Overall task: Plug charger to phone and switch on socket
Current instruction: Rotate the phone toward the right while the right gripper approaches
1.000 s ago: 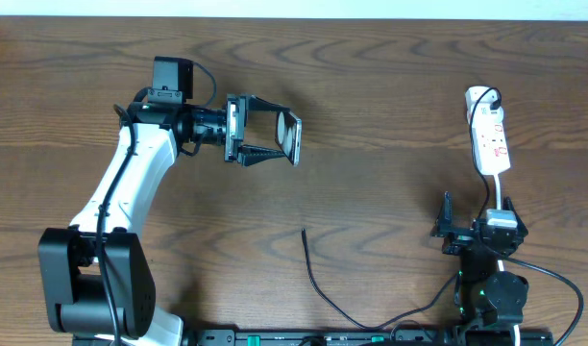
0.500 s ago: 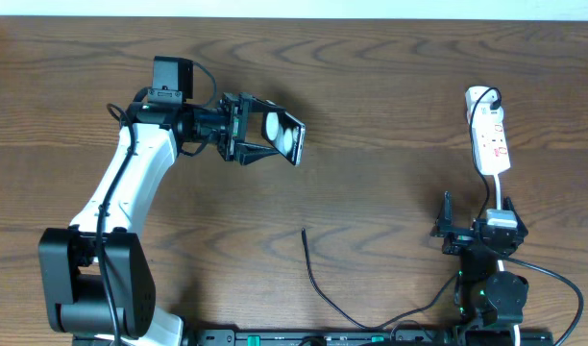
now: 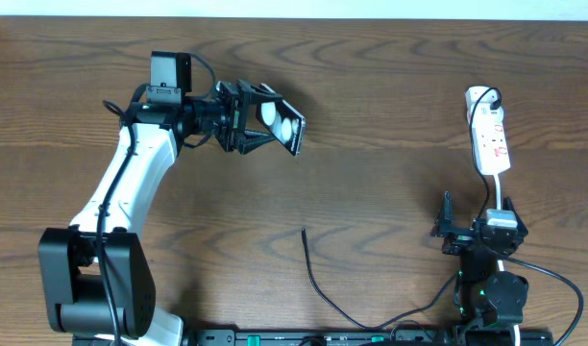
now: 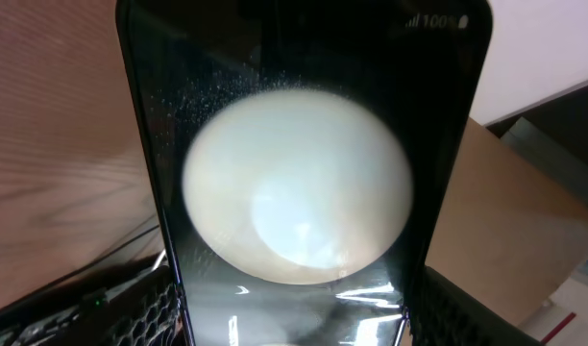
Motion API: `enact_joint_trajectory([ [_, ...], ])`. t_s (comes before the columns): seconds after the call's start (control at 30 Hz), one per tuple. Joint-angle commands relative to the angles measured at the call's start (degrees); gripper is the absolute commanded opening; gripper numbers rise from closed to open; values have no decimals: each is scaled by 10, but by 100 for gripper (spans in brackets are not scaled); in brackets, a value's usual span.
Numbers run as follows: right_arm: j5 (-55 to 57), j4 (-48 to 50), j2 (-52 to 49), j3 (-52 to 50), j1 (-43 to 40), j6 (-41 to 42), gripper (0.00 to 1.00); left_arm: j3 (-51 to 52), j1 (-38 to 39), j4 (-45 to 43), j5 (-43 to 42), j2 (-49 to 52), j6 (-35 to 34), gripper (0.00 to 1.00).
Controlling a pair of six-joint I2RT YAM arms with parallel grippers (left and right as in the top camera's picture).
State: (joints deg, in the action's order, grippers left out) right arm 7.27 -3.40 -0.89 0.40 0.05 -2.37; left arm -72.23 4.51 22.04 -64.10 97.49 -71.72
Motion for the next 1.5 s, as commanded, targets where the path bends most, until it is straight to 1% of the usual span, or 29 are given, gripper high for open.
enact_joint_trajectory([
  [0.0,-4,-1,2,-1,-4,-7,99,-14,-3,-19,-7,-8,9,7],
  [0.13,0,-1,2,-1,-4,-7,99,-14,-3,-44,2,-8,20,8],
  [0.23,-9,8,2,-1,-4,0,99,-14,-2,-50,37,-7,25,7],
  [0.27,-18,10,2,-1,-4,13,99,-14,-2,-50,45,-7,25,7],
  [0.37,-70,40,2,-1,-4,117,99,-14,-2,-51,68,-7,26,7],
  [0.4,-94,52,2,-1,-4,139,99,-14,-2,-57,75,-7,26,8],
  [0.5,-174,90,2,3,-4,178,99,-14,-2,-86,81,-5,25,7],
  [0.57,-194,92,0,17,-4,207,99,-14,-2,-100,82,-4,24,7],
  [0.67,-234,91,-23,51,-4,225,99,-14,-1,-102,98,-4,25,7],
  [0.73,-278,92,-64,87,-4,257,99,-14,1,-102,118,-4,25,7],
  [0.8,-330,92,-118,125,-4,272,99,-14,7,-102,131,-4,24,7],
  [1.0,-515,92,-346,269,-3,272,99,-14,32,-106,154,-4,20,7],
  [1.1,-578,96,-447,329,4,272,99,-14,43,-106,169,-4,11,7],
  [1.17,-615,123,-509,356,9,272,99,-14,49,-106,177,-4,3,7],
  [1.23,-619,154,-553,366,10,272,99,-14,52,-107,183,-4,-3,7],
  [1.37,-631,210,-636,367,10,360,99,-14,60,-110,184,-4,-13,8],
  [1.47,-633,269,-689,367,19,390,99,-14,70,-111,193,-4,-32,8],
])
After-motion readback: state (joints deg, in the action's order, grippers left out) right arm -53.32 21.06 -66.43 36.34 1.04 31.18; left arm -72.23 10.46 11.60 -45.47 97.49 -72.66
